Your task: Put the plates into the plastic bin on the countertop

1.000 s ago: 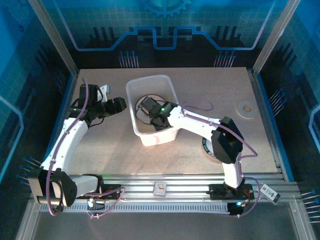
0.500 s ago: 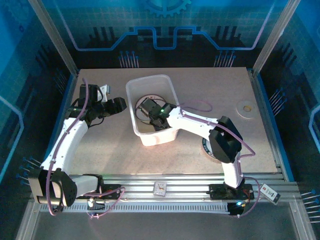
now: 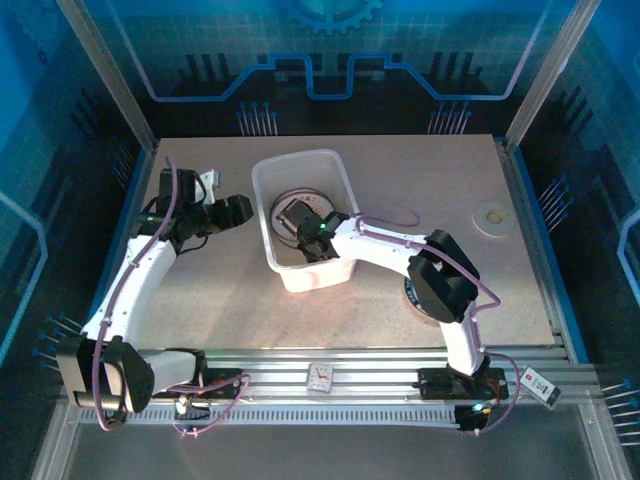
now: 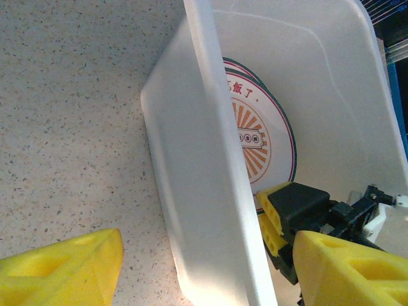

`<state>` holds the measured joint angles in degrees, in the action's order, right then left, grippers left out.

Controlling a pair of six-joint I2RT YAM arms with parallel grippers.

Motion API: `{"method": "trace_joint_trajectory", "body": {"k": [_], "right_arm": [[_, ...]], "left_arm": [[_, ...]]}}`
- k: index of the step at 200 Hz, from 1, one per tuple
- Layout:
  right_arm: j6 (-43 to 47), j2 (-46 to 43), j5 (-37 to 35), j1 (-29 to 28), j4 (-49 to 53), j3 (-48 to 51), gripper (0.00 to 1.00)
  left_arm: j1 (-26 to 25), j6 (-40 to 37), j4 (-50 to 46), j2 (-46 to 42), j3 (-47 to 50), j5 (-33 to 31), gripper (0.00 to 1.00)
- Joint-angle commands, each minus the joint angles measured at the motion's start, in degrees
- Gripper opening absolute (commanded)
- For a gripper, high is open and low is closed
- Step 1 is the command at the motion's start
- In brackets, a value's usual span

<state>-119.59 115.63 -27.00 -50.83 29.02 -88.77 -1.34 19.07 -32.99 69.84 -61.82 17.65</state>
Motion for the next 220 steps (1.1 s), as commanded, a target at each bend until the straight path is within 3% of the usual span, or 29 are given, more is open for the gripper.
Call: {"method": "trace_joint_trajectory", "body": {"k": [1,15,90,127,150,190,220], "right_arm": [[-3.0,0.9,-1.7,0.6,-3.5,1.0,0.28],[-1.5,0.7,-2.0,0.7,-4.8,1.4,0.33],[7.0,-4.0,-7.4,-1.1,-7.7,4.1,0.77],[19.1,-5.3,-11.2,-2.1,4.6,-5.2,0.83],[28.1,-7.6,-14.5,-2.9,7.2,-7.8,0.84],[45.2,-17.6,-19.6,-3.0,6.1,-3.4,0.79],[61.9,-29.7,-18.2,-1.4,-0.9,5.2,0.78]], "left_arm": [[0.2,-1.4,-1.8,0.6,-0.8,-0.2,0.72],[0.2,-1.5,-2.0,0.5,-0.9,-0.3,0.72],[0.3,-0.4,-3.1,0.4,-0.8,-0.2,0.72],[0.3,0.7,-3.7,-0.4,-0.4,-0.1,0.72],[0.3,1.3,-4.0,-1.3,-0.3,-0.4,0.72],[0.1,2.5,-3.8,-2.9,0.2,-0.8,0.72],[-0.9,1.3,-5.6,-3.2,-0.2,-2.7,0.72]]}}
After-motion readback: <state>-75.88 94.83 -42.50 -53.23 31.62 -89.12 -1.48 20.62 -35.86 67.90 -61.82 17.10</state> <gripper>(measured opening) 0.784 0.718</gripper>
